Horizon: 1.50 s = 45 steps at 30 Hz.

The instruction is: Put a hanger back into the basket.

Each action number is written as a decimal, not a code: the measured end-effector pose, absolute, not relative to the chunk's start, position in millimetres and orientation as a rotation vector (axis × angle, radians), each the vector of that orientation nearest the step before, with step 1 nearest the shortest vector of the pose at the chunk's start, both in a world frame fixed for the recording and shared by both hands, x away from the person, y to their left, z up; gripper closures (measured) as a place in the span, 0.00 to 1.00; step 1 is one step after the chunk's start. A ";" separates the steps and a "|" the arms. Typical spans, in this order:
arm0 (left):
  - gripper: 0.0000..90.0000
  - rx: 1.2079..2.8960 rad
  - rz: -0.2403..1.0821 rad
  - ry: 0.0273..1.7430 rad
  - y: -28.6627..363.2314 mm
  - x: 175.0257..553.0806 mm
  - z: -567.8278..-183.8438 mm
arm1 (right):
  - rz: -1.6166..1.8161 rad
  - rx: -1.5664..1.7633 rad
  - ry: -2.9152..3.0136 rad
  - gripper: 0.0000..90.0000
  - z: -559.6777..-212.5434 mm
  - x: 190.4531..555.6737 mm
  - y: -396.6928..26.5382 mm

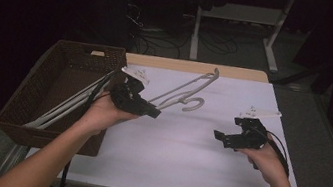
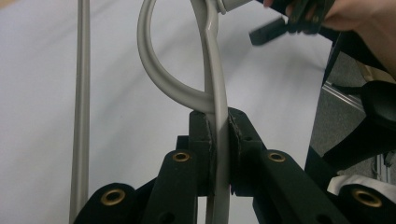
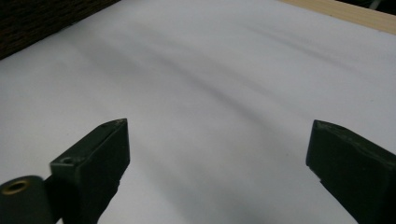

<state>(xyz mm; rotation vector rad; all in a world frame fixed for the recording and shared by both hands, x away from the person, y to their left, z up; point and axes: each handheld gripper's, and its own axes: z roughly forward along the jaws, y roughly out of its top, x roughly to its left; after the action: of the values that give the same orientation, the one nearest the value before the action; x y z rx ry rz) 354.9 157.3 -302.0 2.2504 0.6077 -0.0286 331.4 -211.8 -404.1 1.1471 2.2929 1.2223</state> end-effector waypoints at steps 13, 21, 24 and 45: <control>0.91 2.215 0.083 0.638 213.0 360.6 -241.7 | 1.215 1.145 2.319 0.01 -427.4 309.0 -213.9; 0.91 2.196 0.170 0.714 276.9 359.2 -233.8 | 1.196 1.158 2.320 0.01 -432.4 308.6 -214.0; 0.91 2.192 0.191 0.748 304.7 359.2 -239.7 | 1.201 1.157 2.311 0.01 -432.4 310.1 -214.3; 0.91 2.194 0.229 0.983 409.2 349.0 -308.2 | 1.170 1.179 2.311 0.01 -436.2 315.0 -214.4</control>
<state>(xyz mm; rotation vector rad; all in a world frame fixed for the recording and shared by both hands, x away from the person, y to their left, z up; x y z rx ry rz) 349.0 409.2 -308.2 2.1944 0.9830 0.2290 315.0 -214.4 -436.2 1.1795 2.3109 1.1705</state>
